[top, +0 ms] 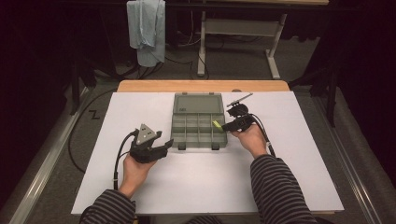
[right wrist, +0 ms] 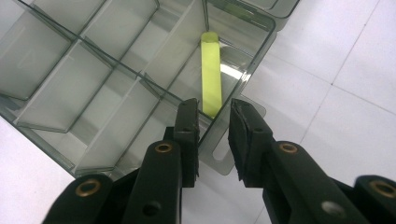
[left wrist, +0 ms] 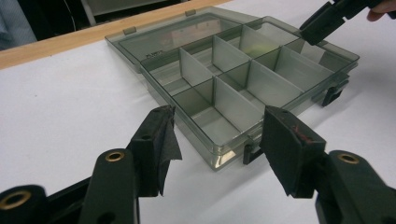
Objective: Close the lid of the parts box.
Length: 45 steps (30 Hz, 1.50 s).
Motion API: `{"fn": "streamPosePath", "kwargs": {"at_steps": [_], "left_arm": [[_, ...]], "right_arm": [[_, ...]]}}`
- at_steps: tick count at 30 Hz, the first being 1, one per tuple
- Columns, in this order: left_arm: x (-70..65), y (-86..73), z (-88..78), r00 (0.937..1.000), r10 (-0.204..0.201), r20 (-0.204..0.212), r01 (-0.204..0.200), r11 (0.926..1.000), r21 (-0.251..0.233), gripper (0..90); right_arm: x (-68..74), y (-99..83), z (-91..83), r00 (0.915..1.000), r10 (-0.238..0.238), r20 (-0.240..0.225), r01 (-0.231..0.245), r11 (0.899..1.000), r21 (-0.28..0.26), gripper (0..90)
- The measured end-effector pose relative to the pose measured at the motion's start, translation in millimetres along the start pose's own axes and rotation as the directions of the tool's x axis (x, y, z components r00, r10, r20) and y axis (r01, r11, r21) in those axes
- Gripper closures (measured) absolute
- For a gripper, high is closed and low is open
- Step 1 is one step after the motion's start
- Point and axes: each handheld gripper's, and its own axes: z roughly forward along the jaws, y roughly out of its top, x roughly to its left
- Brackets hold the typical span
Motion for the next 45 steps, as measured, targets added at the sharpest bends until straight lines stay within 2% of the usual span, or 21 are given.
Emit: {"fn": "streamPosePath", "kwargs": {"at_steps": [5, 11, 18, 24, 32, 34, 39, 42, 45], "left_arm": [[1.9, 2.6, 7.2, 0.9997, -0.011, -0.021, 0.012, 0.9995, 0.028, 44.1], [6.2, 11.4, 16.1, 0.9977, -0.058, -0.036, 0.059, 0.9974, 0.04, 44.2], [10.7, 17.0, 27.1, 0.9964, -0.057, -0.063, 0.061, 0.9962, 0.063, 44.1], [11.1, 23.1, 34.2, 0.9959, -0.067, -0.061, 0.072, 0.9945, 0.077, 45.8], [11.8, 32.5, 46.4, 0.9953, -0.056, -0.079, 0.064, 0.993, 0.099, 47.2], [11.5, 34.2, 49.1, 0.9966, -0.049, -0.066, 0.056, 0.9912, 0.119, 48.2], [9.6, 38.1, 57.9, 0.9973, -0.034, -0.065, 0.043, 0.9891, 0.14, 50.5], [8.7, 40.6, 64.2, 0.9967, -0.036, -0.073, 0.047, 0.9865, 0.157, 50.8], [9.7, 42.5, 70.8, 0.9962, -0.02, -0.084, 0.034, 0.984, 0.175, 51.0]], "right_arm": [[0.1, 0.1, 0.0, 1.0, 0.001, 0.001, -0.001, 1.0, 0.001, 75.4], [0.1, 0.3, 0.0, 1.0, 0.002, 0.0, -0.002, 1.0, 0.003, 75.4], [-0.3, 0.4, 0.0, 1.0, 0.002, -0.002, -0.002, 1.0, 0.003, 75.4], [0.0, 0.4, 0.0, 1.0, 0.002, -0.001, -0.002, 1.0, 0.003, 75.4], [-0.2, 0.6, -0.1, 1.0, 0.004, -0.002, -0.004, 1.0, 0.006, 75.5], [-0.1, 0.5, -0.1, 1.0, 0.008, -0.002, -0.008, 1.0, 0.005, 75.5], [-0.1, 0.6, -0.1, 1.0, 0.005, -0.001, -0.005, 1.0, 0.006, 75.5], [-0.4, 0.6, -0.1, 1.0, 0.008, -0.005, -0.007, 1.0, 0.006, 75.5], [-0.5, 0.8, -0.3, 1.0, 0.006, -0.003, -0.006, 1.0, 0.009, 75.5]]}}
